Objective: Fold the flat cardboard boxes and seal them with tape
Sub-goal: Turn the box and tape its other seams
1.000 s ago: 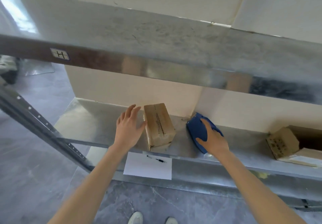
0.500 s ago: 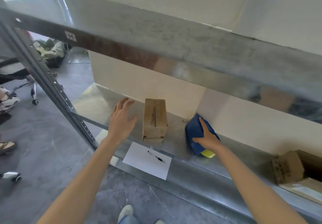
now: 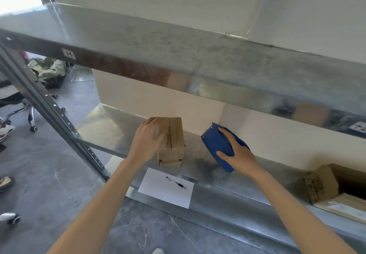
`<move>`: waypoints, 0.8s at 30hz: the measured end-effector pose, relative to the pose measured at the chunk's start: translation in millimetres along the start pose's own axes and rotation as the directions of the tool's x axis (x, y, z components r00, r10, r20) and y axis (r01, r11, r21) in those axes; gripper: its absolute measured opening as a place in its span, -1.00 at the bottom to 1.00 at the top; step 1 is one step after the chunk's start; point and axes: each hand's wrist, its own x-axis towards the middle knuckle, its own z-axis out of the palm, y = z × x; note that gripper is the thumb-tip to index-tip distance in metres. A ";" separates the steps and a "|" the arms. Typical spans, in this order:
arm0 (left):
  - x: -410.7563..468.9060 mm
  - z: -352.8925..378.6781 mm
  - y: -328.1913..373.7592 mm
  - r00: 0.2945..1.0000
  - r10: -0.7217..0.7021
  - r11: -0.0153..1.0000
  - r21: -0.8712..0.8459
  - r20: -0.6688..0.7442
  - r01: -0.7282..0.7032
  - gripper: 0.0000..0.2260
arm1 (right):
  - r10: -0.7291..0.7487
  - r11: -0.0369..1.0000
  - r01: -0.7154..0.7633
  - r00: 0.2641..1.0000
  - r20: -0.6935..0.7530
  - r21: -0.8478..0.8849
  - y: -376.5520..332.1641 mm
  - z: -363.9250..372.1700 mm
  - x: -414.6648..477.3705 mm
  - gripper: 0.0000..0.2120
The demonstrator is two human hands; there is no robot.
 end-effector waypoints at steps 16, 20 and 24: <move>11.4 8.3 24.5 0.893 0.229 0.952 -0.278 0.387 -0.124 -0.55 | -0.397 0.820 0.415 0.908 0.131 -0.393 -58.7 -25.5 -48.4 -0.23; 6.0 6.4 21.3 0.915 0.212 0.929 -0.362 0.344 -0.079 -0.63 | -0.437 0.795 0.444 0.892 0.118 -0.414 -68.5 -20.7 -52.1 -0.23; 2.8 3.2 15.9 0.943 0.169 0.908 -0.417 0.286 -0.036 -0.78 | -0.465 0.782 0.464 0.879 0.106 -0.416 -75.5 -19.2 -54.3 -0.21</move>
